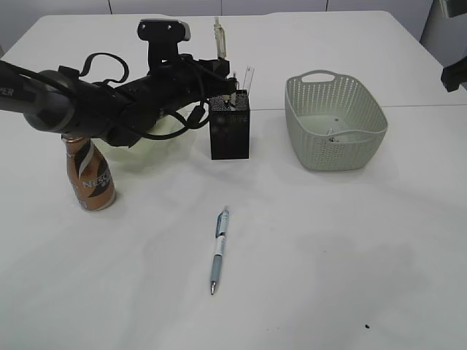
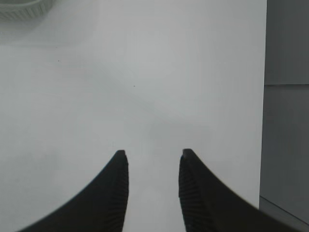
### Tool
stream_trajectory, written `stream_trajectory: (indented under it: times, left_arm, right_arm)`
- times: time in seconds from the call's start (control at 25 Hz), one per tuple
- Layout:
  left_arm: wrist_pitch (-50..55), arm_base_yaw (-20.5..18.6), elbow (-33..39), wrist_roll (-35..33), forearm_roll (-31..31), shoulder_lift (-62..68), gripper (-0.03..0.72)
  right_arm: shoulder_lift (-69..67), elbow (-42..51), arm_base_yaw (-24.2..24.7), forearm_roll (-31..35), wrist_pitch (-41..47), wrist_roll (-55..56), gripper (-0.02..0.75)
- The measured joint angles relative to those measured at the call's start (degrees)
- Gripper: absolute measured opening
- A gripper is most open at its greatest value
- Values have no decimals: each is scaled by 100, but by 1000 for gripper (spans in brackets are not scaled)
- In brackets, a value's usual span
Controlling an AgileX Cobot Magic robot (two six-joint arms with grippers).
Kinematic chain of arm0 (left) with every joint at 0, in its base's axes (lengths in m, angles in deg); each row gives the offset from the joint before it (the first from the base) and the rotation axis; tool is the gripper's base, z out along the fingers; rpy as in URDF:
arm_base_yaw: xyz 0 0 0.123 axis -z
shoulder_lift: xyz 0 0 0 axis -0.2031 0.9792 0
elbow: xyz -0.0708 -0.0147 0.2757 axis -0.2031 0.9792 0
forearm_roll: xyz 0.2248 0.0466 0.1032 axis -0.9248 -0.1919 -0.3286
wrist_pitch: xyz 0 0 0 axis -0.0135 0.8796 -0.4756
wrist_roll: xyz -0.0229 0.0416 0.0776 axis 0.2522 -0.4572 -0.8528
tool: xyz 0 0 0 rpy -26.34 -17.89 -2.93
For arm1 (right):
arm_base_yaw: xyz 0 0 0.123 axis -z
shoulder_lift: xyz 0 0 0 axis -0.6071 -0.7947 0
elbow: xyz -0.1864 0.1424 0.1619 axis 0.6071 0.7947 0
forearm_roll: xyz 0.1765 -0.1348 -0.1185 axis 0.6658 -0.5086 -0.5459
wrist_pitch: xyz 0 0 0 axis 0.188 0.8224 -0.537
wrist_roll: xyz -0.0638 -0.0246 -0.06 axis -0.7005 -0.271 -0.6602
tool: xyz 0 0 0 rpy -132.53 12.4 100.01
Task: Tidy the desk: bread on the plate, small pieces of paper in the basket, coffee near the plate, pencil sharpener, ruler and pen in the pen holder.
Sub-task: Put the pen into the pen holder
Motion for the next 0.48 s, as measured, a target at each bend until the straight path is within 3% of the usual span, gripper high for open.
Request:
stream_trajectory:
  times: [0.48]
  left_arm:
    - [323,0,0,0,8,0,125]
  right_arm:
    - [0,0,0,0,0,0,291]
